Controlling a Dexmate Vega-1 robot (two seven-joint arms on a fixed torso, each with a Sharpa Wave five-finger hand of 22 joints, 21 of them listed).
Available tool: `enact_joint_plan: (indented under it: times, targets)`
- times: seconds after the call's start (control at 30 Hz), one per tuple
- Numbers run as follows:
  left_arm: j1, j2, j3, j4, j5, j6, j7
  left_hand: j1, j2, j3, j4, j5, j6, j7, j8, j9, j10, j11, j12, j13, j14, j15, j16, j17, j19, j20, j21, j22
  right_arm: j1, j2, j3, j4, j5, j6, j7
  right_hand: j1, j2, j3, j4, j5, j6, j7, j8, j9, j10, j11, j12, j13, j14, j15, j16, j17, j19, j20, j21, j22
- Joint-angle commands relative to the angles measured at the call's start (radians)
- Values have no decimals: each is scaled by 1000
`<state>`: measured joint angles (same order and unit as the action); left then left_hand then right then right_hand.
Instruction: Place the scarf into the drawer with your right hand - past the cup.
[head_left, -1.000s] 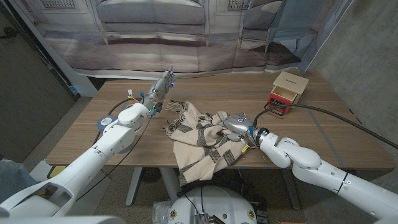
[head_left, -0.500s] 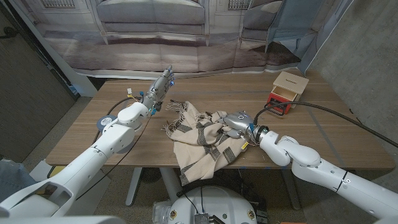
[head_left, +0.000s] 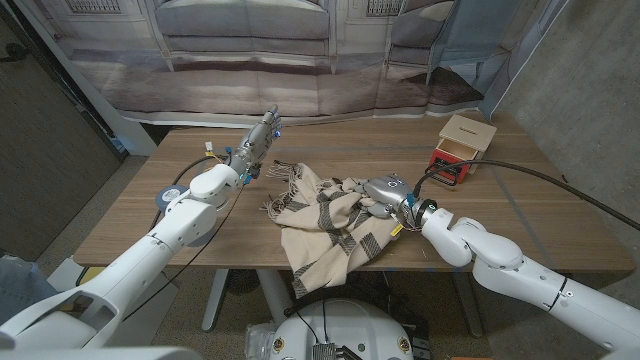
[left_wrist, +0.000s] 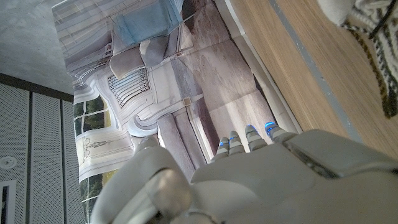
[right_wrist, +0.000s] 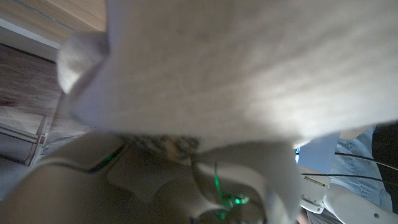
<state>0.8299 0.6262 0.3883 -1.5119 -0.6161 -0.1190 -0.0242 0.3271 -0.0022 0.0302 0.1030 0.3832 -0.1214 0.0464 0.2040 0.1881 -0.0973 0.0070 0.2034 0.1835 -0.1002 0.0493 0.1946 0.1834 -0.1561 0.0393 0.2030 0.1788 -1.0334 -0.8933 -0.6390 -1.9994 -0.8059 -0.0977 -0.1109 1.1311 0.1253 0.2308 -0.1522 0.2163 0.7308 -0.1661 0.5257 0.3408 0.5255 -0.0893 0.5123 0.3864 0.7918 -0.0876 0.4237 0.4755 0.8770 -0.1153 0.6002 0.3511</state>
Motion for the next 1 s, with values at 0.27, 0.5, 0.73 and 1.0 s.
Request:
enact_joint_plan:
  times: [0.27,0.5,0.73,1.0]
  targets:
    - [-8,-2,2,16,-1,-4,-10,2,11,-3,2,6,5,0,-2,4,-2,-2,-1,4,-3,-5,-4,3,0,6,-1,5,-30,-16,47,-67,5,-30,-22,5,11,4,15,-12,20,6,15,11,34,0,14,16,24,-141,3,14,-6,-108,27,14]
    - [-15,-4,8,18,2,3,-13,3,12,-5,2,6,6,0,-2,4,-2,-5,-1,4,-4,-4,-4,3,0,6,0,5,-38,-29,68,-95,1,-43,-17,11,15,6,14,-16,23,7,17,11,49,-5,20,23,33,-143,4,19,-6,-109,39,19]
    - [-11,2,0,10,3,4,-1,3,12,-6,2,6,5,-1,-3,4,-2,-4,-1,4,-5,-4,-4,3,-1,5,-1,5,-40,-31,94,-106,30,-36,-21,19,17,8,12,-21,24,7,21,14,53,-5,21,32,40,-143,4,25,-9,-109,51,25]
    - [-5,2,-6,9,-1,-5,0,4,13,-7,2,6,5,0,-3,4,-2,-2,-1,4,-5,-3,-4,3,-1,3,-1,5,-49,-36,117,-127,36,-32,-40,22,16,8,12,-24,25,8,21,13,50,-3,19,40,39,-142,0,28,-12,-109,61,30]
